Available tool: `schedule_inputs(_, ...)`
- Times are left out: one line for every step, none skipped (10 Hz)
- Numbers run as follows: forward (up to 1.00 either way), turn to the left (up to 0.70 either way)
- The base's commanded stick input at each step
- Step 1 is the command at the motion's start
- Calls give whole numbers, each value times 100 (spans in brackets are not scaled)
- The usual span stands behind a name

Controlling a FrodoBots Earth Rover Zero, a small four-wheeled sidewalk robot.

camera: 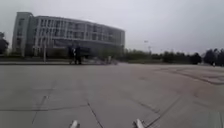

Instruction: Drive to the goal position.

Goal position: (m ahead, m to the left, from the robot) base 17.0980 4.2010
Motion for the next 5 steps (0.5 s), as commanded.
schedule_inputs(100,-38)
schedule_inputs(100,-38)
schedule_inputs(100,-38)
schedule_inputs(100,-38)
schedule_inputs(100,-38)
